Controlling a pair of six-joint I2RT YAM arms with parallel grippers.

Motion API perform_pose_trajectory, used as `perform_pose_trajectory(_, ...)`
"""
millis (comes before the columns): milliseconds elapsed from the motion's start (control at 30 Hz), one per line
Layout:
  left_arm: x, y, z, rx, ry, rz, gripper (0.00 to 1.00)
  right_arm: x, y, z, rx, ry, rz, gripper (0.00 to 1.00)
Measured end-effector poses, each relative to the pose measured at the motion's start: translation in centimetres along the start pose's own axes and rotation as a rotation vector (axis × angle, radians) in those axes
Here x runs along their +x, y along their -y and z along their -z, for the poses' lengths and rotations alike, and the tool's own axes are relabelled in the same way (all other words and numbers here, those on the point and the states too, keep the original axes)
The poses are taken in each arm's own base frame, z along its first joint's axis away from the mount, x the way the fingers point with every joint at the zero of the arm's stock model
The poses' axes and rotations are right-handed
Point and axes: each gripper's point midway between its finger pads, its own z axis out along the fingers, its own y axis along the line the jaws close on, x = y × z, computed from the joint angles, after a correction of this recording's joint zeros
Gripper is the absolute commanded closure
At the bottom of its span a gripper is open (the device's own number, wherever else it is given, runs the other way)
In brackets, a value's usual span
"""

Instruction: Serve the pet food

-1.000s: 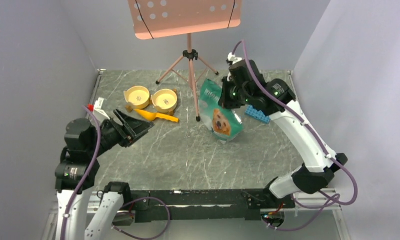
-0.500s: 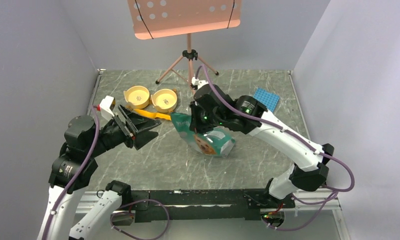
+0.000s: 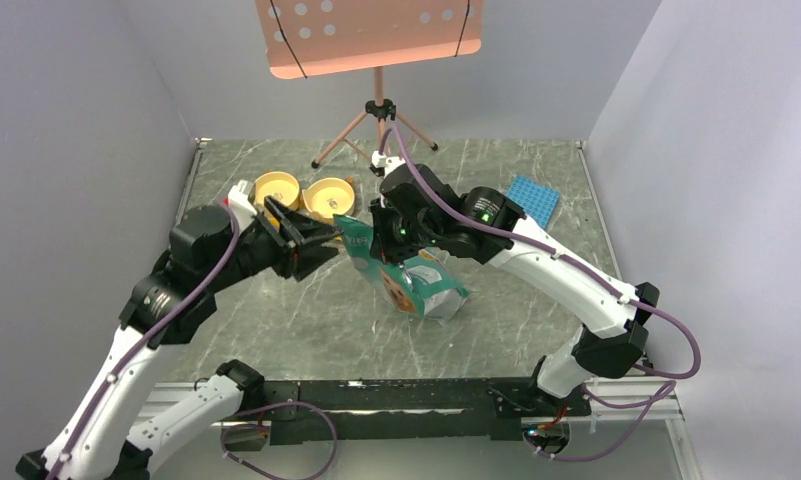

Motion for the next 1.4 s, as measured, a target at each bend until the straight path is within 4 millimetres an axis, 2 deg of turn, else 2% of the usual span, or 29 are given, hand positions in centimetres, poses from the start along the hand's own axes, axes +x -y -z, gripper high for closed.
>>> perform_pose_trajectory(133,-1.3,1.6,-1.5,-0.008,0.047,-0.034,0.49,0.1,-0.2,-0.3,-0.014,-0.003,0.009,1.0)
perform_pose_trajectory(267,-1.3,1.0,-2.3,-0.035,0.054,-0.043,0.63,0.1,-0.2,-0.3,-0.016,-0.004,0.01,1.0)
perform_pose_trajectory(500,-1.3,0.1,-2.6,-0.053,0.076,-0.05,0.62,0.1,-0.2,-0.3,-0.017,-0.003,0.018,1.0)
perform_pose_trajectory(833,-2.2,-0.9,-4.4,-0.105,0.101,-0.042,0.6,0.2,-0.3,-0.3,-0.028,-0.012,0.04,1.0)
perform_pose_trajectory(1033,-2.3,-1.1,-4.7,-0.113,0.107,-0.042,0.57,0.3,-0.4,-0.4,-0.034,-0.014,0.053,1.0)
perform_pose_trajectory(1233,-2.3,-1.2,-4.7,-0.116,0.111,-0.043,0.59,0.3,-0.4,-0.4,-0.036,-0.015,0.062,1.0)
perform_pose_trajectory(1300,-2.3,-1.2,-4.8,-0.119,0.113,-0.043,0.61,0.3,-0.4,-0.4,-0.037,-0.016,0.063,1.0)
perform_pose_trajectory(1400,-2.4,-1.4,-5.0,-0.127,0.113,-0.038,0.73,0.3,-0.4,-0.4,-0.037,-0.016,0.07,1.0)
